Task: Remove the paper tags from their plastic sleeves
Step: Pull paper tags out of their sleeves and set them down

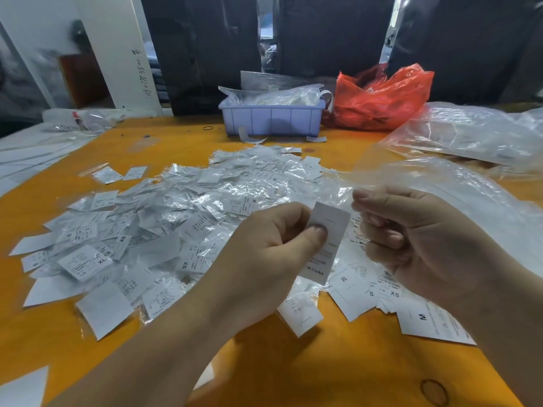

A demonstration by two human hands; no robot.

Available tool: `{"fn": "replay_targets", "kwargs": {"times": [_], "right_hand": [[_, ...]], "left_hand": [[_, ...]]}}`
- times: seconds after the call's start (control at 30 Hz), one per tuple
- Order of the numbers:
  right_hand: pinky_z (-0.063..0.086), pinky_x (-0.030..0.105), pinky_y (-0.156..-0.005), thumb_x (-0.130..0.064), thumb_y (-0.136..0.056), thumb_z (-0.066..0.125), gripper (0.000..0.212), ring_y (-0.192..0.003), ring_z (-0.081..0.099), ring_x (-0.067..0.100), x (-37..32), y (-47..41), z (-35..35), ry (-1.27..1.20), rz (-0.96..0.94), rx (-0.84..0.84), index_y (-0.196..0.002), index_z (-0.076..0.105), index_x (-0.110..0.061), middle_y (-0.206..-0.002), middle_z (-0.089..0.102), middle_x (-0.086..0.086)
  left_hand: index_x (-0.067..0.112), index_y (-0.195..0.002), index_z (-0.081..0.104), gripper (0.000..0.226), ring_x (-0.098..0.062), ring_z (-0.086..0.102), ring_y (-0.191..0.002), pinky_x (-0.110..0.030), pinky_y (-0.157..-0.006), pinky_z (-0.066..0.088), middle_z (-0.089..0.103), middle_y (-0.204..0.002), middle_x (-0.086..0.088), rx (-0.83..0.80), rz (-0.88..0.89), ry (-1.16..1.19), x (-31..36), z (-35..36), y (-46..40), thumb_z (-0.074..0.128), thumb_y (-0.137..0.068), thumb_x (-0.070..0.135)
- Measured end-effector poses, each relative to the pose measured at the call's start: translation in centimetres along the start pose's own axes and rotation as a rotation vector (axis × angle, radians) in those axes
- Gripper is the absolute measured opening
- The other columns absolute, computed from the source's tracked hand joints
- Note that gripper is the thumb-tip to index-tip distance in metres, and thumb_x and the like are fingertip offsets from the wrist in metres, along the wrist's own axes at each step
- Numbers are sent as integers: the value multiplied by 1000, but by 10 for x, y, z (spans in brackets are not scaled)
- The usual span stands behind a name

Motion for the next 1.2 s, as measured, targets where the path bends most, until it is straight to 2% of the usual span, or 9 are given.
{"fn": "replay_targets", "kwargs": {"times": [0.17, 0.33, 0.6, 0.7, 0.8, 0.87, 0.97, 1.07, 1.2], "right_hand": [[16, 19, -36, -23, -63, 73, 21, -42, 22, 9, -1, 1, 4, -9, -5, -27, -48, 58, -18, -54, 31, -2], [15, 20, -38, -21, -59, 73, 15, -42, 23, 8, 2, 2, 8, -11, 6, -72, -57, 59, -16, -61, 36, 1], [23, 16, -32, -14, -61, 67, 18, -38, 25, 6, 3, 3, 7, 7, 7, -60, -74, 59, -6, -66, 61, 3], [20, 16, -34, -7, -66, 66, 5, -37, 24, 7, -1, 3, 10, 32, -20, -74, -67, 61, -8, -61, 57, 2], [21, 16, -34, -4, -75, 64, 25, -37, 24, 7, 0, 2, 10, 27, -21, -81, -55, 64, -17, -56, 53, 0], [23, 15, -33, -8, -77, 64, 25, -36, 25, 6, 0, 3, 11, 25, -15, -83, -54, 65, -17, -53, 50, -2], [22, 15, -33, -13, -70, 68, 8, -35, 25, 6, 1, 2, 8, 15, -13, -58, -63, 66, -14, -50, 43, 0], [20, 15, -35, -18, -64, 72, 13, -37, 22, 7, 2, 1, 7, 12, -11, -48, -58, 61, -17, -56, 33, 3], [20, 15, -34, -22, -60, 75, 18, -37, 22, 7, 3, 0, 7, 1, -9, -47, -63, 59, -15, -61, 34, 6]], "left_hand": [[21, -92, 71, 26, -15, 66, -82, -18, -68, 48, 71, -85, 1, -45, -7, -15, 1, 3, 0, 52, -87, 38], [17, -91, 70, 27, -3, 61, -70, -11, -62, 44, 69, -79, 2, -112, -26, -13, 0, 12, 2, 52, -87, 37], [18, -89, 70, 27, -5, 58, -67, -15, -61, 42, 67, -76, 0, -114, -51, -27, -2, 12, 2, 52, -86, 38], [18, -89, 70, 29, -7, 60, -71, -17, -63, 44, 69, -81, -2, -118, -50, -40, -2, 12, 2, 52, -86, 40], [21, -89, 71, 27, -4, 60, -69, -15, -62, 43, 67, -75, 4, -119, -58, -27, -2, 13, 3, 52, -86, 40], [21, -89, 71, 27, -3, 59, -67, -12, -60, 42, 67, -73, 5, -116, -58, -28, -1, 12, 3, 52, -86, 40], [18, -91, 71, 30, -4, 60, -69, -12, -60, 43, 69, -80, -1, -116, -52, -38, -1, 11, 3, 52, -85, 40], [17, -90, 71, 29, -4, 60, -69, -12, -61, 43, 68, -76, 3, -121, -57, -19, -1, 11, 2, 53, -85, 40], [18, -81, 70, 24, -2, 56, -62, -12, -58, 41, 61, -66, 14, -142, -83, 22, -3, 13, 2, 55, -85, 38]]}}
Point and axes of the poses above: each hand's wrist, its own y-axis away from the middle knuckle, its own z-axis out of the palm, x = y × z, the point moved 9 cm from there along -y, towards the middle knuckle
